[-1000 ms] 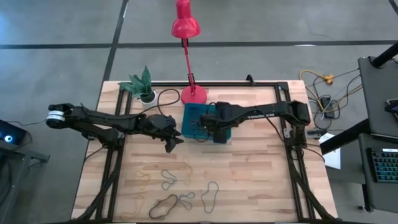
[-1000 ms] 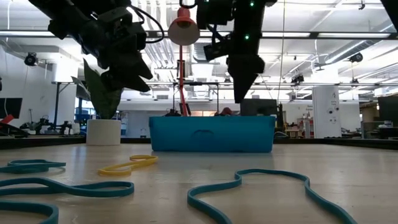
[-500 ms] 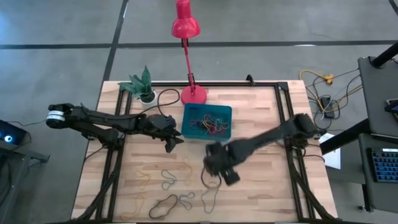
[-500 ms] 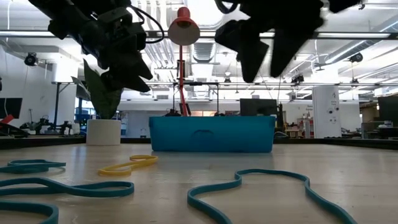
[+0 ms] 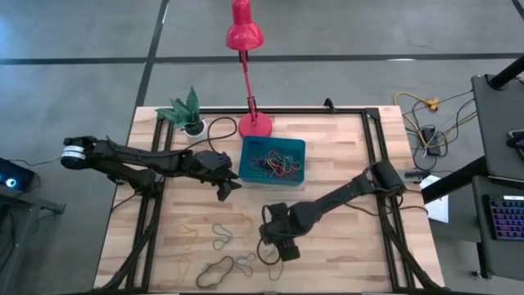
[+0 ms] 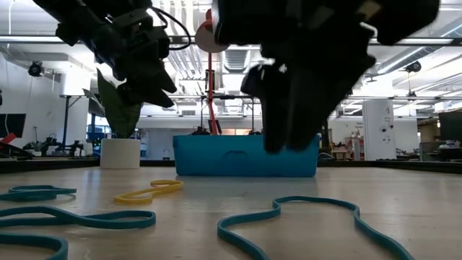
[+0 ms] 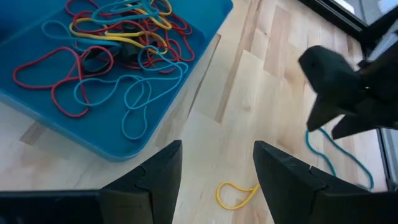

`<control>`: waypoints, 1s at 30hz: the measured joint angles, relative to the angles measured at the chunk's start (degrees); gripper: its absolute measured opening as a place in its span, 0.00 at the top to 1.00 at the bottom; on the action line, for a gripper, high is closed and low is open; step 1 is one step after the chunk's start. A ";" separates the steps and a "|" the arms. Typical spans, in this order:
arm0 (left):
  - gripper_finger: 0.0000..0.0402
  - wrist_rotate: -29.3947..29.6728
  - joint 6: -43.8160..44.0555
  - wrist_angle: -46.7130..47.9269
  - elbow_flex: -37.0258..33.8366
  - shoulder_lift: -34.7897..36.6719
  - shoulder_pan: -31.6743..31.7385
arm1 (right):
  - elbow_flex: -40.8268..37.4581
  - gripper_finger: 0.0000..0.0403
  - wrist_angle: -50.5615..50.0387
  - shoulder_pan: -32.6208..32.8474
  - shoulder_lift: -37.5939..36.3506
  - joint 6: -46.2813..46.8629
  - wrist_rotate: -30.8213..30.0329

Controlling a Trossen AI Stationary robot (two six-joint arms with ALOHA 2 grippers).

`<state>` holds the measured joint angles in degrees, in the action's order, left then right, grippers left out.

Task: Pick and place rubber bands into bin
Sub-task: Put the blue rubber band into the blue bin

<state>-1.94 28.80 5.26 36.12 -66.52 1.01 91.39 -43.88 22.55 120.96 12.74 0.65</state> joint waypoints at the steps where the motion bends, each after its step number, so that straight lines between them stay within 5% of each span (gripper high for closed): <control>1: 0.55 -0.21 -0.78 0.02 0.00 0.00 -0.02 | 0.13 0.50 0.03 0.32 0.67 0.87 -0.03; 11: 0.55 -2.57 -2.67 0.48 0.00 0.00 -0.04 | 1.19 0.56 1.78 2.49 3.97 6.78 -2.62; 30: 0.55 -5.02 -2.67 3.41 -0.02 0.00 -0.01 | 1.36 0.87 2.23 3.84 7.21 8.07 -3.86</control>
<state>-6.96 26.13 8.67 36.10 -66.52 1.00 92.75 -41.65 26.39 128.17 20.81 -3.20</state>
